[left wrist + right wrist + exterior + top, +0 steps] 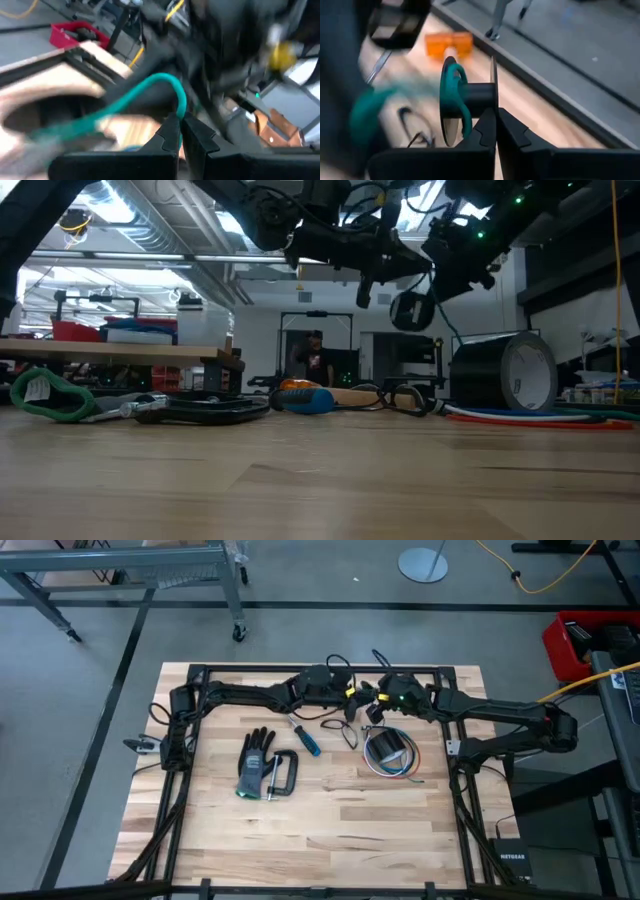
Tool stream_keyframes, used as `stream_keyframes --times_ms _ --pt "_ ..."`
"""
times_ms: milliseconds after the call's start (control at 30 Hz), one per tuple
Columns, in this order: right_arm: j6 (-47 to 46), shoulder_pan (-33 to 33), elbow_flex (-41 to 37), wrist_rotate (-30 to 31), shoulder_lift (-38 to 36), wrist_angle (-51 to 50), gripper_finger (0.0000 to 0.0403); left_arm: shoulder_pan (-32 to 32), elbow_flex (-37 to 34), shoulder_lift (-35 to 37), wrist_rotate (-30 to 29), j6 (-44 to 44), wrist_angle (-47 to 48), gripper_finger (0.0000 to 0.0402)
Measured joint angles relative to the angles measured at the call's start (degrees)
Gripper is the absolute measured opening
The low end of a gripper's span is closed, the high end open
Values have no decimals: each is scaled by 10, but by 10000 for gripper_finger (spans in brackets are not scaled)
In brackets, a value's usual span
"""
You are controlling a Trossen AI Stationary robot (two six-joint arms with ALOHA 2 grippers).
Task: Coil cords
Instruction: Coil the green wire onto the spool
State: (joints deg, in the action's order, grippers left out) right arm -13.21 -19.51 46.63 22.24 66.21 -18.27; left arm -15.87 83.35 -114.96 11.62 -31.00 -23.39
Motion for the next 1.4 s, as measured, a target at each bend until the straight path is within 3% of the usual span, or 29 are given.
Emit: stream_keyframes --times_ms 200,533,700,1067,1267,1400 --pt "2 0 0 47 -25 36 1 15 0 0 -4 14 20 0" --pt "17 0 3 11 -49 118 1 28 0 0 -31 45 31 0" --pt "34 0 18 -2 -80 87 1 29 0 0 -38 75 62 0" --pt "46 0 55 -63 -189 -82 1 29 2 1 -90 170 84 0" --pt "31 0 56 -112 -233 -79 1 32 1 1 -91 238 38 10" --pt "30 0 57 -115 -238 -62 1 40 0 1 -93 277 10 24"
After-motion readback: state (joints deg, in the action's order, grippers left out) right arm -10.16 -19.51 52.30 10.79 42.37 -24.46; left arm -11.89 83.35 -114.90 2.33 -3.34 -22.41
